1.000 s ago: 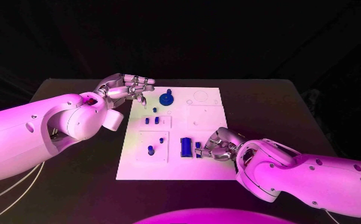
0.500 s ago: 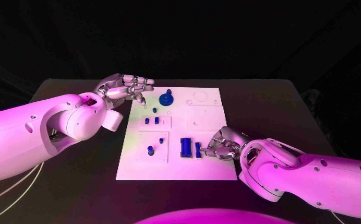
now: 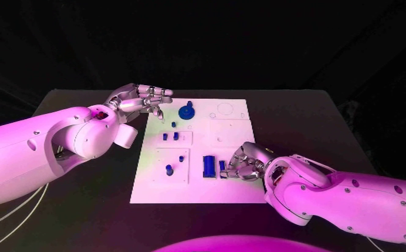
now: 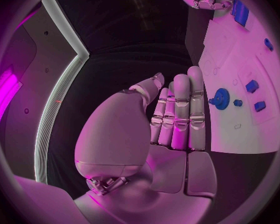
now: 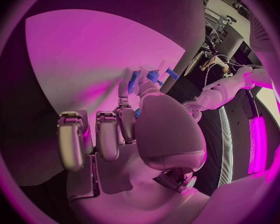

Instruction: Assemble the parts on the task board

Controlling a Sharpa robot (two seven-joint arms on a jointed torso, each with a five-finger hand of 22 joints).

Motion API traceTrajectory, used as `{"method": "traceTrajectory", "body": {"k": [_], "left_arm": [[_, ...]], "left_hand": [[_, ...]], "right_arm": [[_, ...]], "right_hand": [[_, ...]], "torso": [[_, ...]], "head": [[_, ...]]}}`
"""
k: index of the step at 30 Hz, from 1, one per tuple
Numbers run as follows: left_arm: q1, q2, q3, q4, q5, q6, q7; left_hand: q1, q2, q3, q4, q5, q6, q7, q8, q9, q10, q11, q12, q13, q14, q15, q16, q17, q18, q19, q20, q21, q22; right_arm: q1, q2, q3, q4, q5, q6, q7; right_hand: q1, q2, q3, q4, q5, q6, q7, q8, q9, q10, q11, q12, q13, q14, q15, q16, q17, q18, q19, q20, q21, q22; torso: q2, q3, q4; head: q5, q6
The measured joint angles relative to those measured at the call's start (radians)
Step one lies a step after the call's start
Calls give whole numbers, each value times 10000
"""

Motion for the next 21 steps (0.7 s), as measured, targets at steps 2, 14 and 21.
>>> {"method": "traceTrajectory", "body": {"k": [2, 14, 21], "left_arm": [[0, 0, 0, 0, 0, 0, 0], [0, -2, 0, -2, -1, 1, -4], [0, -6, 0, -2, -3, 1, -9]], "left_hand": [[0, 0, 0, 0, 0, 0, 0, 0, 0, 0, 0, 0, 0, 0, 0, 0, 0, 0, 0, 0, 0, 0], [0, 0, 0, 0, 0, 0, 0, 0, 0, 0, 0, 0, 0, 0, 0, 0, 0, 0, 0, 0, 0, -2], [0, 0, 0, 0, 0, 0, 0, 0, 0, 1, -1, 0, 1, 0, 0, 0, 1, -1, 0, 0, 0, -2]], "right_arm": [[-2, 57, 0, -58, -48, 19, -16], [-8, 147, 6, -209, -337, 252, -80], [-3, 105, 15, -161, -496, 303, -87]], "right_hand": [[2, 2, 0, 0, 0, 0, 0, 0, 0, 0, 0, 22, 0, 0, 0, 0, 0, 0, 0, 0, 0, 0], [425, 133, -136, -200, -366, 34, -35, 44, 31, 55, -55, 111, 38, 1, -72, 39, -1, 0, 0, 0, 45, -2], [703, 197, -162, -360, -837, 35, -35, 44, 51, 89, -88, 215, 51, 1, -72, 39, 4, 0, 0, 0, 49, -3]], "torso": [[1, -3, 3], [0, 0, 1], [-5, 4, -2]], "head": [[-9, -1], [21, -25], [30, -2]]}}
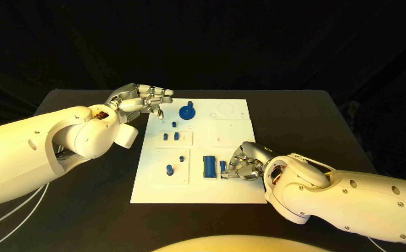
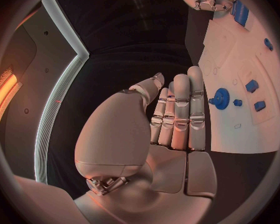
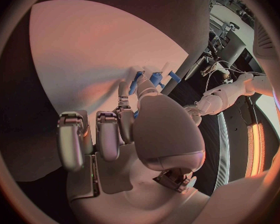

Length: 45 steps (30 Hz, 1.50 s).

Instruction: Assemble the parts on the task board

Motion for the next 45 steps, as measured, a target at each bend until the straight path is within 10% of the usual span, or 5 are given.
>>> {"method": "traceTrajectory", "body": {"k": [18, 24, 28, 33, 45], "left_arm": [[-2, -3, -1, -15, 42, 30, 9], [-5, 39, -6, -102, 196, 64, 60], [-31, 210, -40, -308, 364, 54, 159], [-73, 584, -77, -744, 700, -71, 419], [-149, 1673, -89, -2241, 1854, -892, 1491]], "left_hand": [[0, 0, 0, 0, 0, 0, 0, 0, 0, 0, 0, 0, 0, -31, 31, 0, -19, 1, 0, 0, 0, -1], [-53, 53, -111, 55, 0, -23, 20, 63, 0, -76, 4, 116, -13, -373, 36, -152, -161, 1, -257, 73, -156, -55], [-96, 96, -195, 84, 0, -39, 34, 184, 0, -77, 5, 277, -25, -866, 83, -910, -591, 1, -758, 122, -708, -354], [-244, 154, -357, 246, 0, 73, -77, 351, 21, -76, 4, 365, -132, -1662, 297, -2714, -1537, 1, -1672, 361, -1942, -1079], [-541, 145, -1315, 659, 67, -506, -66, -174, -121, -691, 593, -1189, -1148, -2779, 1210, -6894, -3432, 2, -3281, 1692, -5696, -3611]], "right_arm": [[24, -383, 7, 262, 274, -626, 980], [475, -662, 27, 56, 1086, -908, 2375], [1015, -703, 37, -559, 2355, -1030, 3791], [1524, -330, 43, -1761, 4705, -1032, 5701], [1988, 1297, 131, -5394, 9650, -256, 8887]], "right_hand": [[-1540, -81, -1209, 1019, 17, -68, 68, 36, 14, -109, 110, -343, -53, 0, 1, -28, 1, 0, 0, 0, -267, -2], [-1049, 274, -1227, 892, 47, -623, 297, -165, -57, -550, 325, -1062, -27, -19, 131, -386, 0, -1, 1, 43, -1355, -3], [-1, 566, -1092, 534, 455, -1137, 561, -554, -244, -1742, 525, -3072, -1160, -5, 327, -1492, -465, 557, -475, 256, -3718, 0], [1009, 819, -1022, 187, 157, -1543, 861, -1014, -512, -3878, 833, -6779, -3915, -1259, 638, -5217, -4329, 1472, -2905, 542, -9662, -745], [2047, 1288, -1244, 224, -78, -1528, 1429, -2242, -1821, -4347, 1681, -10935, -9358, -3768, 1669, -12437, -9106, 1486, -5070, 1690, -14224, -4655]], "torso": [[-15, -1, -4], [-91, -13, -30], [-204, -26, -38], [-418, -48, -53], [-857, -33, -66]], "head": [[14, 182], [15, 300], [-15, 360], [-39, 553], [4, 1456]]}}
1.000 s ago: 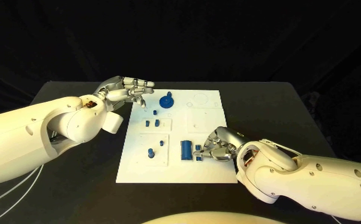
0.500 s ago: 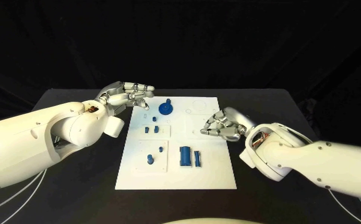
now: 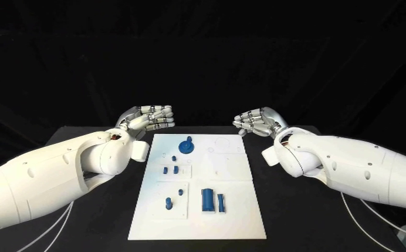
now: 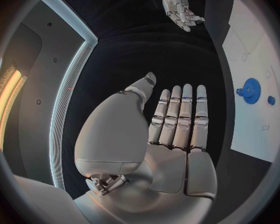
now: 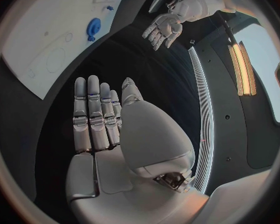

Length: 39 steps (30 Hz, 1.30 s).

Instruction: Assemble the parts on the task board

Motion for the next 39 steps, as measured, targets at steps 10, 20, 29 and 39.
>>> {"method": "traceTrajectory", "body": {"k": [10, 20, 29, 39], "left_arm": [[-10, 293, 9, -436, 323, -464, 369], [-469, 189, 99, 392, 241, -1192, 529], [-1163, 62, 197, 1607, -26, -3117, 1184], [-1323, 16, 228, 1923, -234, -4379, 1701]], "left_hand": [[-1203, 472, -1055, -191, -208, -1129, -244, -382, -195, -1350, 110, -864, -242, -1223, 156, -1349, -894, -105, -980, -118, -1221, -886], [-5467, 1236, -1713, -674, -463, -4046, -791, -717, -559, -4369, -521, -1294, -595, -4010, -404, -1807, -1675, -465, -3439, -1037, -1661, -1520], [-8025, 1403, -2191, -753, -501, -5793, -1509, -757, -611, -6186, -1168, -1348, -647, -5691, -1115, -1862, -1866, -999, -4915, -1585, -1703, -2038], [-9934, 1442, -2857, -769, -501, -7098, -1771, -757, -628, -7538, -1626, -1348, -661, -6940, -1401, -1862, -1899, -1484, -6017, -2304, -1741, -2149]], "right_arm": [[21, 317, 66, -650, 930, 500, 883], [-636, 125, 622, 742, 1672, -258, 1149], [-1276, -56, 1094, 2166, 3248, -1730, 1988], [-1332, -80, 1129, 2301, 3969, -2420, 2412]], "right_hand": [[-1665, -131, 53, -358, -258, -800, -43, -574, -1012, -662, 27, -1178, -2182, -1195, 260, -1952, -1697, -3, -1139, 102, -678, -2419], [-6377, -618, 631, -936, -836, -3819, -658, -881, -1629, -3952, -568, -1927, -2736, -4541, -499, -2592, -2486, -399, -4056, -615, -968, -4491], [-9204, -704, 1341, -1602, -1549, -5624, -1303, -939, -2306, -5935, -1160, -2185, -3451, -6543, -742, -2690, -2953, -878, -5794, -1110, -1046, -5732], [-11313, -725, 1520, -1990, -1823, -6975, -1723, -939, -2698, -7405, -1298, -2236, -3714, -8045, -796, -2727, -3727, -1492, -7099, -1806, -1053, -6657]], "torso": [[-82, 65, 12], [-295, 246, 38], [-359, 302, 44], [-365, 311, 45]], "head": [[96, 278], [440, 349], [484, 360], [485, 361]]}}
